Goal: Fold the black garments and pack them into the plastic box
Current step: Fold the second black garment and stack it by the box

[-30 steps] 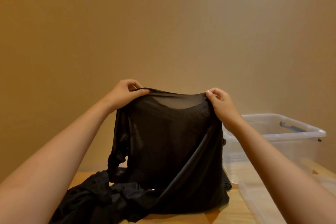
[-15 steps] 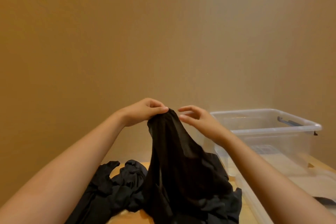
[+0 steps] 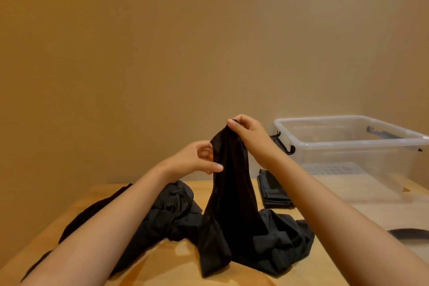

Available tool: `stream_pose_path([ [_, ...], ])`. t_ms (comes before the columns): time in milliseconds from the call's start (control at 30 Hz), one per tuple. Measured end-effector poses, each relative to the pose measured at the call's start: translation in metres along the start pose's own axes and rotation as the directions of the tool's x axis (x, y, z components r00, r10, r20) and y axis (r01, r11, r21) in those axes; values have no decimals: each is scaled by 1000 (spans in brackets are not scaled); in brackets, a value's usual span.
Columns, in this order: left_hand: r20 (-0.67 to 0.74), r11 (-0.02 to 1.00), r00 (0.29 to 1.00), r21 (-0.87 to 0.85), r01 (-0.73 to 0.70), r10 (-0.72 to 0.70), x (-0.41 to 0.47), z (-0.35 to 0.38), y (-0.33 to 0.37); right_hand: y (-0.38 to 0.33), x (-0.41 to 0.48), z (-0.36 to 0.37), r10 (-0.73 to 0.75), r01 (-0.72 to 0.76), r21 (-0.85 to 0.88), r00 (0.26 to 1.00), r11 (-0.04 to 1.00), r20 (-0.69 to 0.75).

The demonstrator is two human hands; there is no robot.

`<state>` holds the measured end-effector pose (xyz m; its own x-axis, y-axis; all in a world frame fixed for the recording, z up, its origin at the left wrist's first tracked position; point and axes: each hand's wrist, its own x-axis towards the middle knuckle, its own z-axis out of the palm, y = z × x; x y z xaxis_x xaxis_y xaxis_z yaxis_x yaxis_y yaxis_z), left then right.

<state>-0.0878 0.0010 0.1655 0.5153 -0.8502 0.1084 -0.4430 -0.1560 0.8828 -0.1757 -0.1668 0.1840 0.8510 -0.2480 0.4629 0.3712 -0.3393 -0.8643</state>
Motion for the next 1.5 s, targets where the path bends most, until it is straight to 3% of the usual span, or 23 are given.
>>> stream_pose_path([
  [133, 45, 996, 995, 27, 89, -90, -5, 25, -37, -4, 9, -10, 10, -11, -12, 998, 1000, -61],
  [267, 122, 971, 974, 164, 172, -193, -9, 58, -78, 2, 10, -24, 8, -17, -84, 995, 996, -98],
  [367, 117, 964, 974, 205, 167, -194, -12, 68, -100, 13, 10, -33, 19, -34, -93, 988, 995, -155],
  [533, 20, 976, 981, 106, 191, -195, -16, 47, -106, 29, 8, -47, 65, -89, -99, 972, 991, -226],
  [733, -115, 981, 976, 43, 189, -184, -15, -5, -87, 42, 8, -48, 108, -135, -175, 982, 975, -156],
  [833, -210, 988, 966, -7, 152, -150, -15, -30, -63, 41, 8, -48, 135, -151, -142, 984, 978, -112],
  [1000, -336, 994, 939, 49, 98, -76, -15, -49, -25, 37, 10, -51, 136, -140, -34, 984, 989, -113],
  [1133, -219, 986, 964, -104, 134, -154, -20, -60, -14, 37, 11, -57, 85, -95, -76, 989, 993, -124],
  [1267, -59, 983, 983, -72, 171, -176, -23, -70, -15, 33, 9, -60, 52, -70, -102, 985, 992, -163],
  [1500, -156, 991, 978, -33, 131, -134, -18, -65, -12, 31, 6, -64, -13, -11, -124, 981, 992, -192],
])
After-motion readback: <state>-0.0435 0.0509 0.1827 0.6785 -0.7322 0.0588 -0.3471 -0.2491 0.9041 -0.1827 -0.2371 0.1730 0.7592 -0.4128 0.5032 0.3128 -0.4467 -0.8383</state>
